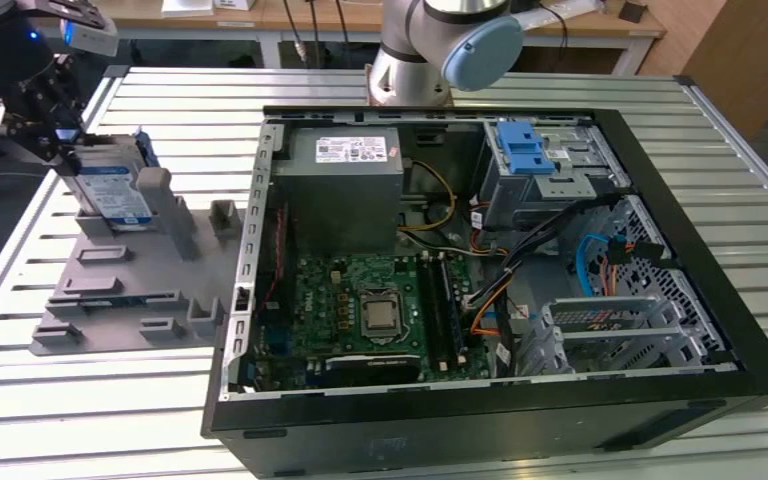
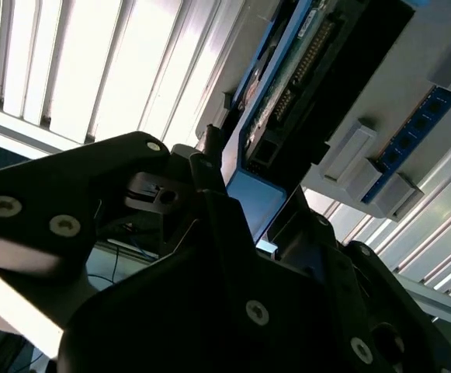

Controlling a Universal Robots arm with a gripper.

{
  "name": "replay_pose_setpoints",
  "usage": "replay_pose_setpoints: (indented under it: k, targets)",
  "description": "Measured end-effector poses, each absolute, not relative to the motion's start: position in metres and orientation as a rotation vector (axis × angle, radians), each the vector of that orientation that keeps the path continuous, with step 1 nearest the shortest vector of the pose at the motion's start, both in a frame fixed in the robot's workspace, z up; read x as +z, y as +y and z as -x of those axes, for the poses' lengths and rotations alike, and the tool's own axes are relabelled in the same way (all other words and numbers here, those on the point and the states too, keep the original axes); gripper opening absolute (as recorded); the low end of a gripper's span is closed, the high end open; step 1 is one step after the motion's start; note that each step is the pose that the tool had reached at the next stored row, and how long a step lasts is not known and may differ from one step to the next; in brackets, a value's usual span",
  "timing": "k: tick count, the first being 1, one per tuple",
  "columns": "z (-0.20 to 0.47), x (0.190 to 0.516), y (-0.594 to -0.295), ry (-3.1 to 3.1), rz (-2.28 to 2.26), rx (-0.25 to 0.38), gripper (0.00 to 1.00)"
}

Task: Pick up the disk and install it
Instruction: 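Pick up the disk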

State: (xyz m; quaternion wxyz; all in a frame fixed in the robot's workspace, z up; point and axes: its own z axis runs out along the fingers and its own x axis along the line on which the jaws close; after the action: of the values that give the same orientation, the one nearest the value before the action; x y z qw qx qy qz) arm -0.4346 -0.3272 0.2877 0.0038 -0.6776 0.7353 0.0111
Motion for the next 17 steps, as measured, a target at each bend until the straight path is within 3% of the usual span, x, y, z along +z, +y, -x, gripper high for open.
replay_pose_setpoints:
  k: [1,2,7,17]
  targets:
    - [0.4347,0.2878,-0.3272,2.305,2.124,0.035,0.49]
    - [0.4347,0.2878,-0.3272,2.305,2.124,0.035,0.42]
    - [0.4347,0.2879,-0.3272,2.305,2.124,0.035,0.37]
    - [0.435,0.288,-0.3311,2.262,2.17,0.035,0.37]
